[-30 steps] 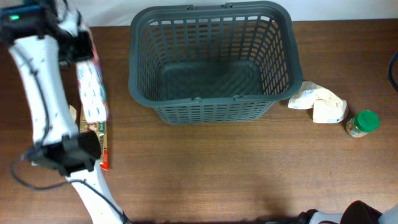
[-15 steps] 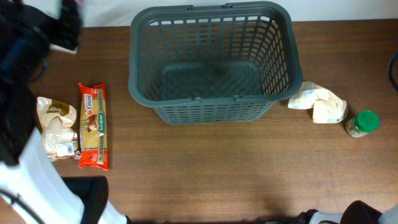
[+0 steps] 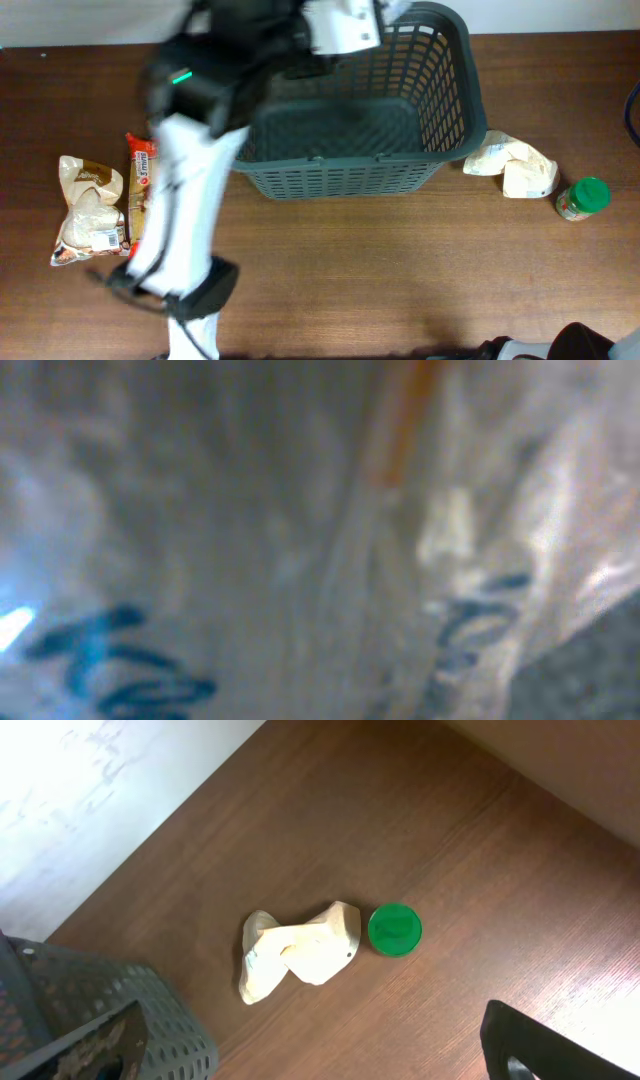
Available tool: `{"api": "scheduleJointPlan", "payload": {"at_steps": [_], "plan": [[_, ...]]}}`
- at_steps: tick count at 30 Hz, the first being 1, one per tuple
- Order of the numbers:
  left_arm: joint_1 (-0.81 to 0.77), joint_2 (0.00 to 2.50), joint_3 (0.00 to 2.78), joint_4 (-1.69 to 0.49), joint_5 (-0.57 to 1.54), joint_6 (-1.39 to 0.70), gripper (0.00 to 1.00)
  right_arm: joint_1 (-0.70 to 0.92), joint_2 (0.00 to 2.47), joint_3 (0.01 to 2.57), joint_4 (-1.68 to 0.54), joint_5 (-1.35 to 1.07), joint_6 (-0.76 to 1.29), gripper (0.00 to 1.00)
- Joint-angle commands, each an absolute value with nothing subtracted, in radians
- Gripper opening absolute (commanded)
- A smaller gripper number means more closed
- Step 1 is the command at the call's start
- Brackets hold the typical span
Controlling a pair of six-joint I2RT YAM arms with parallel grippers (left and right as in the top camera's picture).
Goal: Pack container
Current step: 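Lift the white-blue packs with the left gripper and lay them in the basket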
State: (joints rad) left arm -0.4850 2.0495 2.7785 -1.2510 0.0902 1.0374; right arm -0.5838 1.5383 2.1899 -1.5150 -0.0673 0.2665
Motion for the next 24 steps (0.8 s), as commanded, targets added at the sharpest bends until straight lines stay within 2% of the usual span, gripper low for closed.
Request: {"api": "scheduleJointPlan", "payload": {"at_steps": [1, 6, 17, 22, 23, 24], "plan": [[-0.535, 2.199, 2.708, -1.236, -0.165, 1.105, 0.02, -0.59, 1.541, 2.194, -1.515, -0.051, 0.275, 0.99], [-0.58, 2.317, 2.627, -1.213, -0.297, 1.105, 0.02, -0.59, 1.541, 2.194, -1.515, -0.051, 0.275, 0.99], [-0.626, 2.44, 2.587, -1.207, -0.303, 0.932, 0.02, -0.59, 1.541, 2.194, -1.515, -0.051, 0.275, 0.99], [-0.628, 2.44, 2.587, -1.219, -0.303, 0.928, 0.02, -0.59, 1.541, 2.194, -1.515, -0.051, 0.275, 0.99], [-0.628, 2.44, 2.587, -1.227, -0.304, 0.928, 0.06, -0.59, 1.541, 2.194, -1.515, -0.051, 0.275, 0.99], [-0.628, 2.44, 2.587, -1.238, -0.305, 0.928, 0.18, -0.59, 1.541, 2.194, -1.515, -0.051, 0.275, 0.99]]}}
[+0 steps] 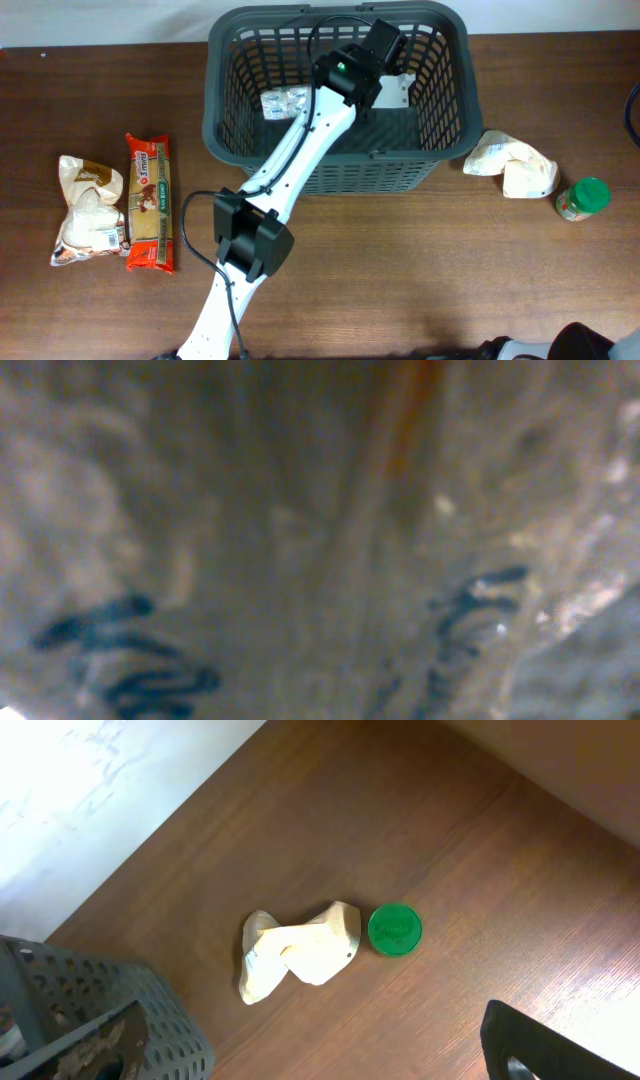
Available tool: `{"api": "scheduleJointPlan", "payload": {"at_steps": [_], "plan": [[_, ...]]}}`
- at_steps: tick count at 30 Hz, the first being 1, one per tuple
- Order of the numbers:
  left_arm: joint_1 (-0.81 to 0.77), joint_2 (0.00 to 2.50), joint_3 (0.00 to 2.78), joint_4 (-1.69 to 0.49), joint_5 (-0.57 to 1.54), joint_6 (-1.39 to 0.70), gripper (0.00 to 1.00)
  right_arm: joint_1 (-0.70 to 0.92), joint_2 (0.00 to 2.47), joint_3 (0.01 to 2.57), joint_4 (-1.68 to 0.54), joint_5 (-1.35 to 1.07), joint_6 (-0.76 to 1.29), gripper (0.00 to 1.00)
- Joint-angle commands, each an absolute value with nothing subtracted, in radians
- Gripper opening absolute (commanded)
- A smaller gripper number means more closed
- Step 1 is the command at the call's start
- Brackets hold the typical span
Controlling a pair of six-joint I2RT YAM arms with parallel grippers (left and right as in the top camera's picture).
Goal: Pack container
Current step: 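Lift the white-blue packs with the left gripper and lay them in the basket, then grasp the red-orange '3 mins' noodle package with the left gripper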
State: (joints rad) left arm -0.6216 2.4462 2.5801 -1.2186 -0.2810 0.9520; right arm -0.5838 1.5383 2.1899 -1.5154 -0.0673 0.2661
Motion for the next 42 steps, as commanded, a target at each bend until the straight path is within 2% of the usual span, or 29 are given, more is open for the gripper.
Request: {"api": "scheduleJointPlan", "payload": {"at_steps": [1, 2, 3, 4, 5, 8, 14, 19, 23, 31, 37, 42], "plan": [[-0.631, 2.438, 2.587, -1.254, -0.312, 0.927, 0.41, -0.59, 1.541, 2.194, -1.515, -0.051, 0.275, 0.99], [-0.636, 2.43, 2.587, -1.269, -0.332, 0.907, 0.64, -0.59, 1.541, 2.194, -1.515, -0.051, 0.275, 0.99], [-0.643, 2.418, 2.587, -1.268, -0.365, 0.866, 0.97, -0.59, 1.541, 2.194, -1.515, -0.051, 0.275, 0.99], [-0.648, 2.404, 2.588, -1.261, -0.397, 0.823, 0.99, -0.59, 1.541, 2.194, -1.515, -0.051, 0.275, 0.98], [-0.661, 2.355, 2.596, -1.238, -0.455, 0.709, 0.99, -0.59, 1.541, 2.194, -1.515, -0.051, 0.275, 0.99], [-0.668, 2.239, 2.655, -1.259, -0.456, 0.543, 0.99, -0.59, 1.541, 2.194, -1.515, -0.051, 0.275, 0.99], [-0.607, 2.038, 2.736, -1.446, -0.313, 0.392, 0.99, -0.59, 1.541, 2.194, -1.515, -0.051, 0.275, 0.99], [-0.435, 1.93, 2.737, -1.544, -0.254, 0.151, 0.99, -0.59, 1.541, 2.194, -1.515, -0.051, 0.275, 0.99], [-0.237, 1.927, 2.733, -1.677, -0.253, -0.012, 0.99, -0.59, 1.541, 2.194, -1.515, -0.051, 0.275, 0.99], [0.076, 1.931, 2.549, -1.687, -0.026, -0.001, 0.99, -0.59, 1.541, 2.194, -1.515, -0.051, 0.275, 0.99], [0.189, 1.931, 2.218, -1.66, -0.098, 0.0, 0.99, -0.59, 1.541, 2.194, -1.515, -0.051, 0.275, 0.99], [0.241, 1.931, 1.914, -1.496, -0.09, 0.096, 0.99, -0.59, 1.541, 2.194, -1.515, -0.051, 0.275, 0.99]]}}
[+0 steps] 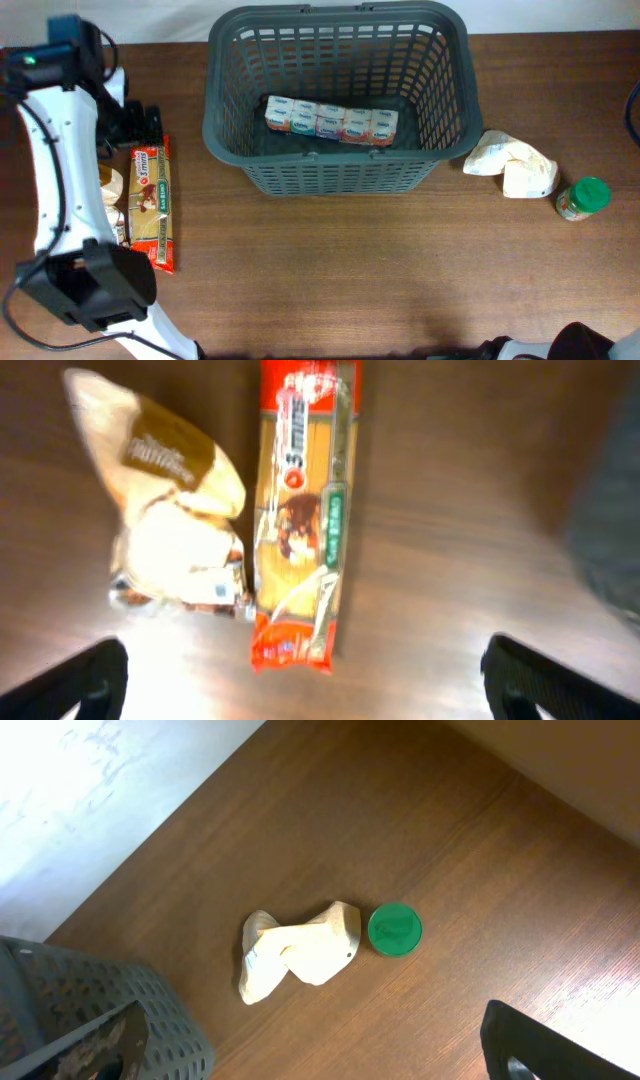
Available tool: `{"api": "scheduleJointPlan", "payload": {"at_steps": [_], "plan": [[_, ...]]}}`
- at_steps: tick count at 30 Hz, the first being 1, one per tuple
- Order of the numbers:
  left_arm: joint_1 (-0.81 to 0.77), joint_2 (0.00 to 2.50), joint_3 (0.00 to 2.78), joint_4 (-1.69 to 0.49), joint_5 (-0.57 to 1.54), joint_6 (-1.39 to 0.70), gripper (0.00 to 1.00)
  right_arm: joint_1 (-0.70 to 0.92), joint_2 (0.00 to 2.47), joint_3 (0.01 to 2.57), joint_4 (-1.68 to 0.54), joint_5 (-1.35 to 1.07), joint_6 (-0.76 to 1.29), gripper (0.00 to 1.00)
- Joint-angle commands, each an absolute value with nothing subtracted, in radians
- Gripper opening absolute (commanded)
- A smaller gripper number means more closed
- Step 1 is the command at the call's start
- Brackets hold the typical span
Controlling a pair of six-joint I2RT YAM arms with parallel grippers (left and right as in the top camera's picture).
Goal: Pack container
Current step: 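Grasp the red-orange '3 mins' noodle package with the left gripper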
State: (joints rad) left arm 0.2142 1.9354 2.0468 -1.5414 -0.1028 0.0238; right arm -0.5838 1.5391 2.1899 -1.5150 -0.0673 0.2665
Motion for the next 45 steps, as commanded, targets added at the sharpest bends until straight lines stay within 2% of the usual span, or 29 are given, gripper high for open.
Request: {"api": "scheduleJointPlan", "payload": {"at_steps": [1, 4, 10, 14, 28, 38, 39, 40, 42, 45], "plan": [[0.245, 1.931, 1.858, -1.463, -0.07, 0.146, 0.99, -0.59, 1.541, 2.194, -1.515, -0.051, 0.275, 0.99], [0.245, 1.931, 1.719, -1.357, -0.048, 0.235, 0.99, -0.59, 1.541, 2.194, -1.515, -0.051, 0.275, 0.99], [0.265, 1.932, 1.508, -1.141, -0.051, 0.152, 0.99, -0.59, 1.541, 2.194, -1.515, -0.051, 0.275, 0.99], [0.284, 1.932, 1.409, -1.04, -0.052, 0.178, 0.99, -0.59, 1.541, 2.194, -1.515, -0.051, 0.275, 0.99], [0.304, 1.958, 1.313, -0.866, -0.06, 0.181, 1.0, -0.59, 1.541, 2.194, -1.515, -0.051, 0.275, 0.99], [0.304, 2.043, 1.31, -0.855, -0.068, 0.18, 0.99, -0.59, 1.541, 2.194, -1.515, -0.051, 0.275, 0.99], [0.304, 2.043, 1.31, -0.855, -0.068, 0.181, 0.84, -0.59, 1.541, 2.194, -1.515, -0.051, 0.275, 0.99], [0.304, 2.043, 1.31, -0.855, -0.068, 0.181, 0.6, -0.59, 1.541, 2.194, -1.515, -0.051, 0.275, 0.99], [0.304, 2.043, 1.31, -0.856, -0.068, 0.18, 0.02, -0.59, 1.541, 2.194, -1.515, -0.051, 0.275, 0.99], [0.304, 2.042, 1.312, -0.872, -0.068, 0.18, 0.02, -0.59, 1.541, 2.194, -1.515, -0.051, 0.275, 0.99]]}}
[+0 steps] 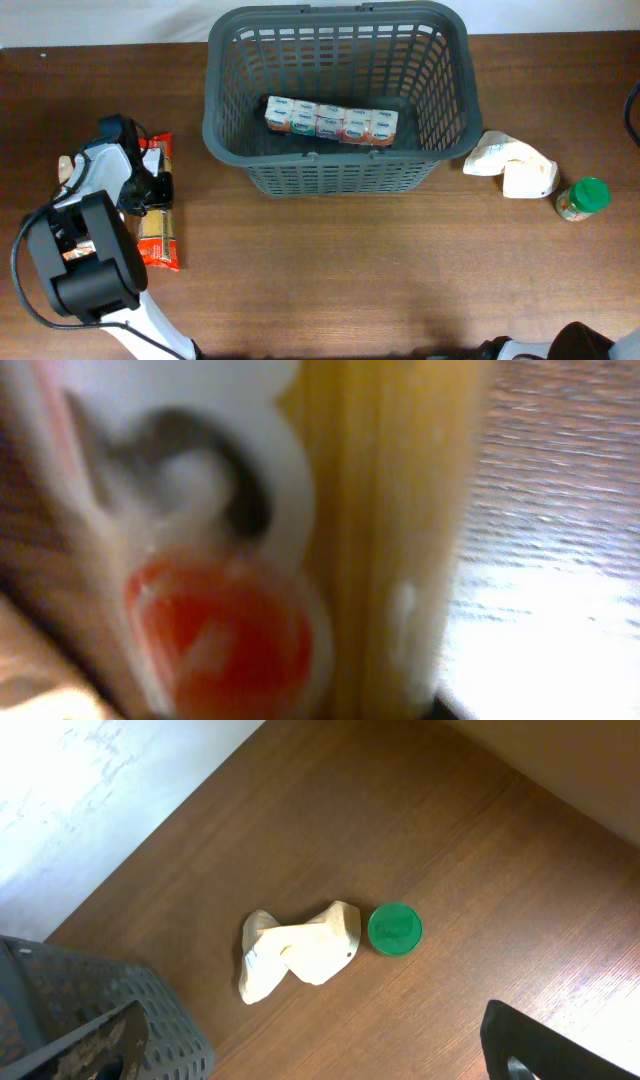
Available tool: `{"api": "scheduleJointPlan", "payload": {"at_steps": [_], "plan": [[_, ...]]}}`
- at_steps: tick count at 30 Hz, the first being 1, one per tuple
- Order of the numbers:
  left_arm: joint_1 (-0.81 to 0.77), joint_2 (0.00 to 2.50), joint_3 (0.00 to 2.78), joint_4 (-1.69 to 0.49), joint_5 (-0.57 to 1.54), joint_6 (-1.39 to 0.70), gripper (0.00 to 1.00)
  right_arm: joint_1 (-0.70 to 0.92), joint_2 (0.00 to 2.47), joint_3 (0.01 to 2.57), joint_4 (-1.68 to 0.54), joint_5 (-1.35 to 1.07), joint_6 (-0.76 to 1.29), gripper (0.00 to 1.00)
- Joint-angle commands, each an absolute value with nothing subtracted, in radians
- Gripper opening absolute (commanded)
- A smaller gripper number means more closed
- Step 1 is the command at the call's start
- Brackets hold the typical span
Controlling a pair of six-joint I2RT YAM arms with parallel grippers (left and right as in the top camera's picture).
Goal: Pack container
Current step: 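Grasp the red-orange '3 mins' noodle package with the left gripper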
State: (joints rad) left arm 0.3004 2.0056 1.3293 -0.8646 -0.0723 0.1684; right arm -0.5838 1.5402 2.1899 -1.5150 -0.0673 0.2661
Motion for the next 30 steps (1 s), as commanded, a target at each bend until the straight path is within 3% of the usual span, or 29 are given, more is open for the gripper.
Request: {"api": "scheduleJointPlan", "payload": {"at_steps": [1, 8, 15, 24, 30], "plan": [[0.304, 2.042, 1.316, -0.881, -0.068, 0.181, 0.02, -0.59, 1.541, 2.194, -1.515, -0.051, 0.275, 0.99], [0.304, 2.041, 1.506, -1.098, -0.067, 0.181, 0.02, -0.59, 1.541, 2.194, -1.515, -0.051, 0.275, 0.99], [0.297, 2.041, 2.032, -1.462, 0.017, 0.182, 0.02, -0.59, 1.541, 2.194, -1.515, -0.051, 0.275, 0.99], [0.202, 2.035, 2.63, -1.629, 0.121, 0.28, 0.02, -0.59, 1.541, 2.194, -1.515, -0.051, 0.275, 0.99], [0.045, 2.011, 2.901, -1.639, 0.12, 0.498, 0.02, -0.59, 1.541, 2.194, -1.515, -0.051, 0.275, 0.99]]}}
